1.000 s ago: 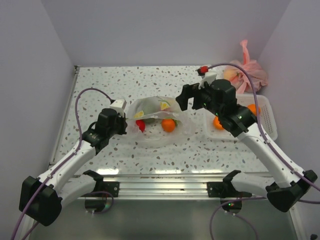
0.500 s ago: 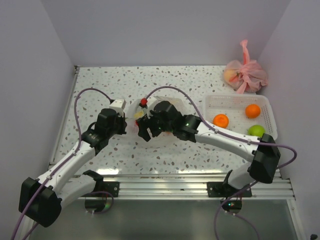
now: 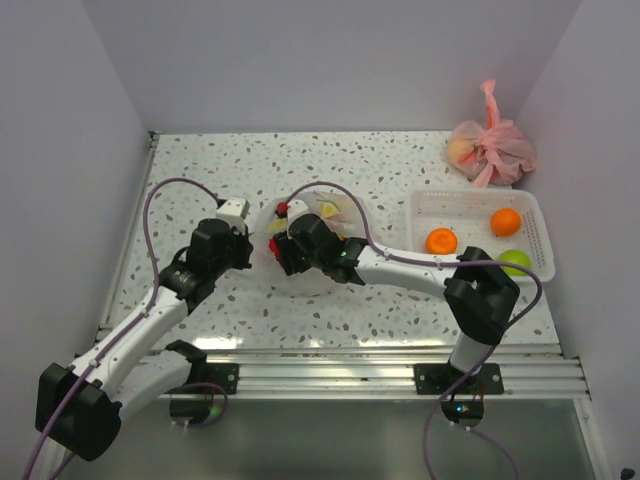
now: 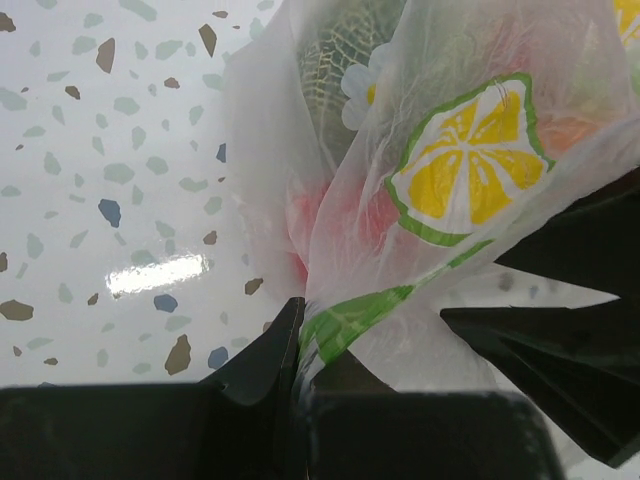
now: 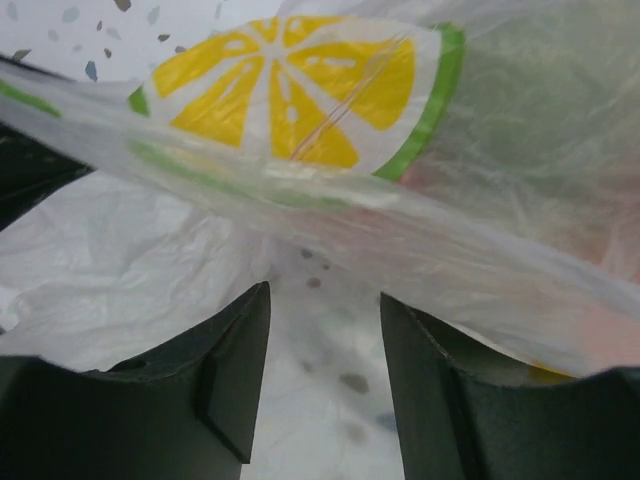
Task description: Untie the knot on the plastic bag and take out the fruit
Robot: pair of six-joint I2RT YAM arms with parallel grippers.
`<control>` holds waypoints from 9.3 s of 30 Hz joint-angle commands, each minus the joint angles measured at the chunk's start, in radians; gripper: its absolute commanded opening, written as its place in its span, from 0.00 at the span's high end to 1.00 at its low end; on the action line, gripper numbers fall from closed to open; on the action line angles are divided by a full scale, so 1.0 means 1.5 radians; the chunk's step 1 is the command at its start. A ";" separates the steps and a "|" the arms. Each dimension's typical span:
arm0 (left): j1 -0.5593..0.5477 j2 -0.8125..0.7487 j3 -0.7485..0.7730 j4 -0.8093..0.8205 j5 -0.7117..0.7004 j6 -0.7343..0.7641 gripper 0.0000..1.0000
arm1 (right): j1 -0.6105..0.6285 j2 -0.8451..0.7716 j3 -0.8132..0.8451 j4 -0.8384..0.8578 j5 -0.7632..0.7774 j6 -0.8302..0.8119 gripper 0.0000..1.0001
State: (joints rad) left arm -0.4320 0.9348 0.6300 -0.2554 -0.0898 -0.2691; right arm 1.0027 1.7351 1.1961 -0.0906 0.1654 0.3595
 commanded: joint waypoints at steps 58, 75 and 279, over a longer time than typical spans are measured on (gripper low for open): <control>0.005 0.000 -0.003 0.020 -0.045 0.005 1.00 | -0.011 -0.196 0.017 0.015 0.024 -0.076 0.79; 0.005 0.003 -0.003 0.023 -0.030 0.006 1.00 | -0.344 -0.372 -0.090 -0.174 0.228 0.003 0.78; 0.004 0.013 -0.007 0.038 0.023 0.025 1.00 | -0.200 -0.045 0.334 -0.414 -0.227 -0.516 0.01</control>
State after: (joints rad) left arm -0.4320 0.9565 0.6075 -0.2253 -0.0418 -0.2420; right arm 0.6621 1.6207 1.6512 -0.5636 -0.1680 -0.2687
